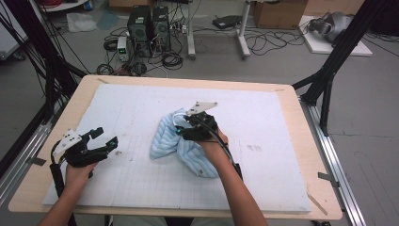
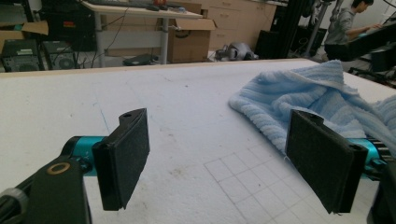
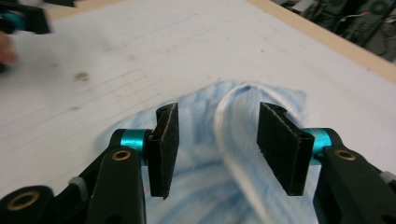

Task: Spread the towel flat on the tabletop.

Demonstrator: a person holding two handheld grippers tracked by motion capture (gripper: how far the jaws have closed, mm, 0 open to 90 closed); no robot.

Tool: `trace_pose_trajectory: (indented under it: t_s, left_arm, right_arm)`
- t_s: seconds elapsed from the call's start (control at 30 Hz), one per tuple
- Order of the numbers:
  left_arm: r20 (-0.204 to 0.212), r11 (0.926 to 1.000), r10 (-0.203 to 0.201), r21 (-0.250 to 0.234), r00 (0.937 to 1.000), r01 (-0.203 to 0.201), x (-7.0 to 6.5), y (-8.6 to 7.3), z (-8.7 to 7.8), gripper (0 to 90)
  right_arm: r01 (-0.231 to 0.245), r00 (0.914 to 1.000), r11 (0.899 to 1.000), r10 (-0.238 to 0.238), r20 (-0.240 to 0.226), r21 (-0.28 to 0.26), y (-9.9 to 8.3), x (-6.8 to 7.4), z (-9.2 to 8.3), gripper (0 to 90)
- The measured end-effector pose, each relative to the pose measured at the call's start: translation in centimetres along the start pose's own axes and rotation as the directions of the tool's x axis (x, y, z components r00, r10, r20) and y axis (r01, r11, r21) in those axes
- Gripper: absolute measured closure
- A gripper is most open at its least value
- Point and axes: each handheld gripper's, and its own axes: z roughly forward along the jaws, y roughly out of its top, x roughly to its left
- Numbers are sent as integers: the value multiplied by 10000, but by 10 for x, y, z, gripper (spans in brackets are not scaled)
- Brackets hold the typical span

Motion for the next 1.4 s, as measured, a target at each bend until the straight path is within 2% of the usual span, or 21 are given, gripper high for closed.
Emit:
trace_pose_trajectory:
  t_s: [0.07,0.17,0.2,0.23,0.3,0.33,0.37,0.4,0.43,0.5,0.67,0.77,0.97,1.13,1.17,1.2,1.23,1.27,1.33,1.37,1.4]
  left_arm:
    - [-21,10000,-30,3,10000,30,1,0,0,223]
    - [-28,10000,-40,9,10000,40,1,0,-1,223]
    - [-36,10000,-38,5,10000,38,1,-1,-1,223]
    - [-36,10000,-26,5,10000,26,1,0,-2,223]
    - [-51,10000,-53,-14,10000,53,1,0,-3,223]
    - [-62,10000,-33,-12,10000,33,2,0,-3,223]
    - [-87,10000,-30,7,10000,30,2,-1,-3,223]
    - [-79,10000,-24,14,10000,24,3,-1,-3,223]
    - [-86,10000,-66,-17,9999,66,2,-1,-3,223]
    - [-101,10000,-44,3,9999,44,2,-1,-3,223]
    - [-58,10000,-24,7,10000,24,1,-1,-2,223]
    - [-26,10000,5,66,10000,-5,0,-1,-1,223]
    - [-25,10000,-4,92,10000,4,-1,-1,1,223]
    - [29,9999,3,135,10000,-3,-2,-1,2,223]
    - [105,9998,7,179,9999,-9,-2,-1,2,223]
    - [143,9998,16,206,9999,-19,-2,-1,3,223]
    - [196,9998,-55,211,9998,51,-3,-1,4,223]
    - [324,9996,-88,265,9994,80,-4,0,6,226]
    - [467,9994,-117,321,9988,102,-6,2,8,231]
    - [551,9993,-191,324,9983,173,-8,4,9,235]
    - [668,9992,-193,369,9976,168,-10,6,11,239]
  right_arm:
    - [335,9992,9987,-343,226,374,7,3,15,495]
    - [945,9904,9872,-1063,880,1287,9,4,36,545]
    - [1026,9825,9767,-1291,1344,1883,6,0,44,660]
    - [1026,9825,9767,-1291,1344,1883,6,0,44,660]
    - [991,9722,9639,-1467,1823,2471,1,-8,46,834]
    - [983,9681,9645,-1497,2009,2453,-1,-12,43,853]
    - [793,9682,9673,-1323,2122,2410,-1,-16,40,856]
    - [432,9643,9756,-971,2465,2154,-4,-28,27,858]
    - [432,9643,9756,-971,2465,2154,-4,-28,27,858]
    - [-59,9615,9799,-492,2705,1992,-7,-39,14,858]
    - [-1048,9340,9760,308,3558,1907,-26,-69,-20,857]
    - [-1859,9174,9566,873,3882,2242,-45,-84,-34,856]
    - [-2752,9119,8951,1274,3901,3509,-90,-97,-47,845]
    - [-3009,9079,8772,1434,3940,3740,-109,-97,-59,831]
    - [-2973,9116,8770,1432,3853,3774,-110,-97,-61,813]
    - [-2932,9171,8888,1574,3662,3523,-111,-96,-67,692]
    - [-2932,9171,8888,1574,3662,3523,-111,-96,-67,692]
    - [-2995,9169,8981,1777,3574,3220,-111,-97,-71,650]
    - [-3234,9083,9176,2326,3477,2311,-110,-97,-82,569]
    - [-3361,9022,9238,2599,3443,1834,-110,-96,-87,477]
    - [-3464,8960,9285,2852,3403,1337,-110,-95,-92,449]
